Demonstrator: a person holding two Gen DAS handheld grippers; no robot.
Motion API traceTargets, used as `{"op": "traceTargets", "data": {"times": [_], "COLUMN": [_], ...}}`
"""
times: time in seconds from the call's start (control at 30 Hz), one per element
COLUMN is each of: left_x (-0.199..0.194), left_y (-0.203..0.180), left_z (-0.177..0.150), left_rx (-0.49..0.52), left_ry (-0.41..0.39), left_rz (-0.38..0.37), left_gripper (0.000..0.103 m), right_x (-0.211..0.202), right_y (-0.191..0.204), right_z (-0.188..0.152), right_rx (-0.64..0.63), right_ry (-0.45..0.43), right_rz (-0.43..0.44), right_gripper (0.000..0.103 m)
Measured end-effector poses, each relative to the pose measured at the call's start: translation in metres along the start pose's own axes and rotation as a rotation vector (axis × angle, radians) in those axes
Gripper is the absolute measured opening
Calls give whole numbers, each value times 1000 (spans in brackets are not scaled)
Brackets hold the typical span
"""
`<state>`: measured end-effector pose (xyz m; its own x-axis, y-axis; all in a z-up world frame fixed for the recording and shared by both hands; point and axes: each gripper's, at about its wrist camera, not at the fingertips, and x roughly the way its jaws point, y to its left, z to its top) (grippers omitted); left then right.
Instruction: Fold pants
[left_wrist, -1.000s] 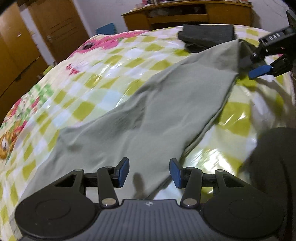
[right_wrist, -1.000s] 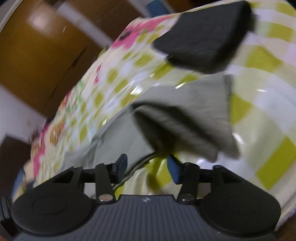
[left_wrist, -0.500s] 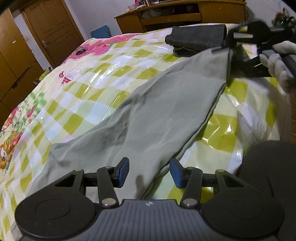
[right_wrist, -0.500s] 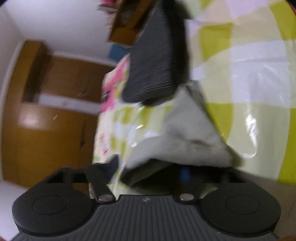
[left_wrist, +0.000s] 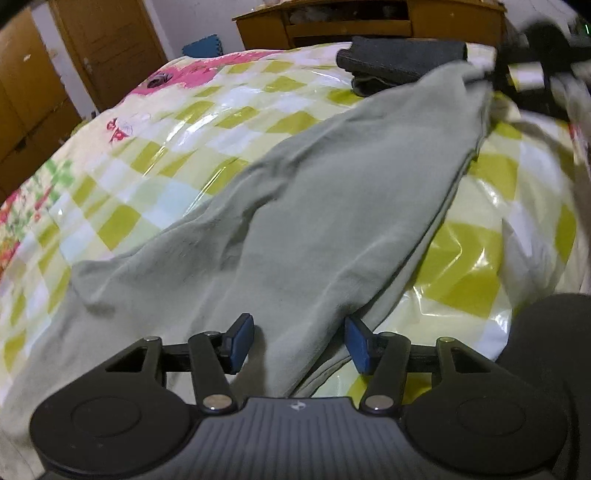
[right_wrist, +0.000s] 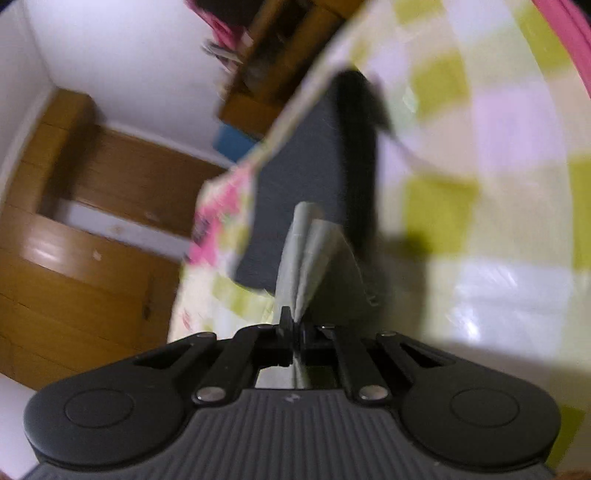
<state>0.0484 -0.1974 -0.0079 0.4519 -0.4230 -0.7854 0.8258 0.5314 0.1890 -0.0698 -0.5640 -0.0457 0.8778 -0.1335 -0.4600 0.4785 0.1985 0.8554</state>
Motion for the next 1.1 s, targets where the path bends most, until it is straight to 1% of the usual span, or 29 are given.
{"op": "traceTargets", "data": {"times": [0.07,0.1,0.13,0.2,0.27,0.3,0.33,0.4,0.43,0.5,0.53,0.57,0.63,0.7,0.73,0.8,0.9,0.93,0.97,1.0,1.07,1.1], "left_x": [-8,-11,-15,-19,-22,-23,-22,-23,-24,-28,-30,-32,-32,-30,-30,-32,-38,-41,-44,-45,-45,-43], "left_y": [3,3,6,11,14,15,17,20,21,24,23,21,13,2,-1,-1,10,14,17,19,25,29], "left_z": [0,0,0,0,2,4,7,12,14,13,11,7,-4,-15,-19,-21,-13,-12,-10,-9,-9,-10], "left_rx": [15,26,33,22,8,3,-2,-1,6,23,23,20,30,63,74,62,-6,-21,-32,-38,-59,-74], "left_ry": [-18,-23,-29,-36,-52,-60,-65,-73,-71,-48,-41,-27,10,45,48,40,2,-17,-39,-54,-75,-83], "left_rz": [19,31,37,43,49,44,36,37,40,10,-5,-31,-91,-119,-113,-113,-131,-137,-141,-140,-139,-139], "left_gripper": [67,67,67,67,67,67,67,67,67,67,67,68,68,69,69,69,69,69,69,69,69,69], "right_x": [-6,-8,-13,-21,-26,-28,-29,-31,-38,-50,-51,-51,-55,-57,-55,-46,-17,-2,13,28,63,78], "right_y": [0,0,-1,-6,-4,-1,2,6,6,13,16,20,28,41,48,63,95,109,121,134,161,171], "right_z": [-6,-6,-4,2,1,-3,-7,-11,-13,-22,-25,-27,-32,-38,-43,-54,-85,-99,-111,-124,-148,-158], "right_rx": [-63,-79,-77,-79,-88,-97,-103,-104,-117,-167,-194,-224,-282,-350,-368,-402,-495,-556,-615,-673,-794,-836], "right_ry": [-23,-28,-43,-55,-32,-18,-2,21,24,7,12,19,5,1,16,97,254,317,366,403,476,517], "right_rz": [-55,-75,-92,-109,-81,-62,-46,-25,-18,-26,-28,-39,-51,-33,-13,51,126,157,162,161,202,215], "right_gripper": [10,15,22,28,28,32,41,47,47,47,47,47,47,47,47,47,47,47,47,47,47,47]}}
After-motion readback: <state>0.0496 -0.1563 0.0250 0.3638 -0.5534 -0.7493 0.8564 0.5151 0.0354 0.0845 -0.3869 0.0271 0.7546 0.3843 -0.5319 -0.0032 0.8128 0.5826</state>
